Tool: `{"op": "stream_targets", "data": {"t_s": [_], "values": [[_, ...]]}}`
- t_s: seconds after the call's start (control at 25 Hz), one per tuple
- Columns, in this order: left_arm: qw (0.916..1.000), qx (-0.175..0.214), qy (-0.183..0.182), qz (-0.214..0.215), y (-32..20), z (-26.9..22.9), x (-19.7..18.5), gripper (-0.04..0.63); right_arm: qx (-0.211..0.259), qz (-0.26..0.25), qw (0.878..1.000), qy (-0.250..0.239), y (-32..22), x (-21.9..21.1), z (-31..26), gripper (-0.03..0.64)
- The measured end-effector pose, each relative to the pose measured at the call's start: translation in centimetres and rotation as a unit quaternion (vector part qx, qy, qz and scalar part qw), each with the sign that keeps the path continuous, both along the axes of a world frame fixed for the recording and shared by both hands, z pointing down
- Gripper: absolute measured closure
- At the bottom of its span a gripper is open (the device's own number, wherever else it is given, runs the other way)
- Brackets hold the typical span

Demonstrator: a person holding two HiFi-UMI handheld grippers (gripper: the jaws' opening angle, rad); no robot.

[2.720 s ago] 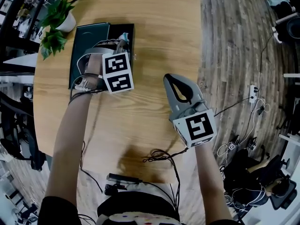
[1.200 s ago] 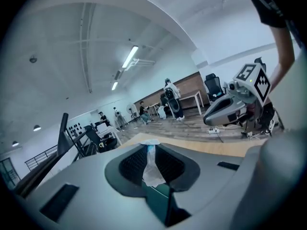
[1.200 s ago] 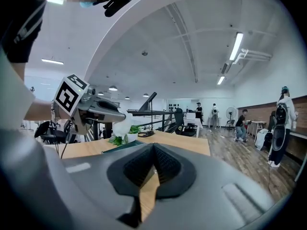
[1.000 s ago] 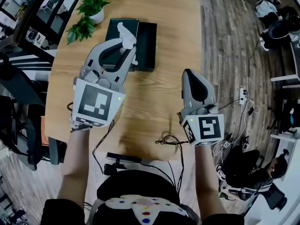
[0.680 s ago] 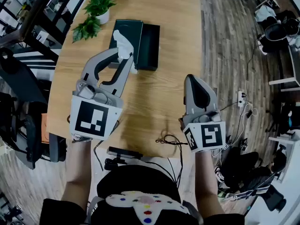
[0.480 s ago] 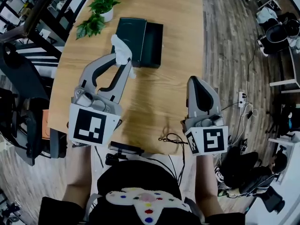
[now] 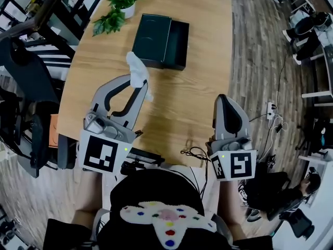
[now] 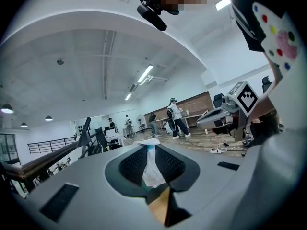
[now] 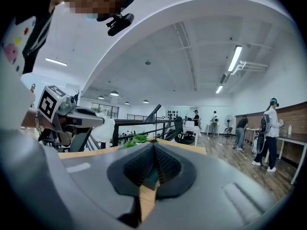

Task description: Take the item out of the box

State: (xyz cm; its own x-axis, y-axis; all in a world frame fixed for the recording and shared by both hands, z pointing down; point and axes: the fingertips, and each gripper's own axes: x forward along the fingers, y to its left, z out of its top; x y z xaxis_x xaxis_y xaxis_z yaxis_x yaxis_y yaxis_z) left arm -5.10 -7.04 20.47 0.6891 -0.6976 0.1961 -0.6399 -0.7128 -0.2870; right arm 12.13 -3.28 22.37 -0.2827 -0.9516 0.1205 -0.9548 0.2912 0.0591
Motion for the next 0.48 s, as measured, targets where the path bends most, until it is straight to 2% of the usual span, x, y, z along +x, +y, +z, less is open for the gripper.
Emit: {"op": "stream_targets", "data": {"t_s": [0.48], "values": [[1.0,-0.009,0.0,0.0,1.6,1.0,0.1,0.538,0.007,-0.02,1.0,-0.003,0.5,-1.7,-0.2,0.609]]}}
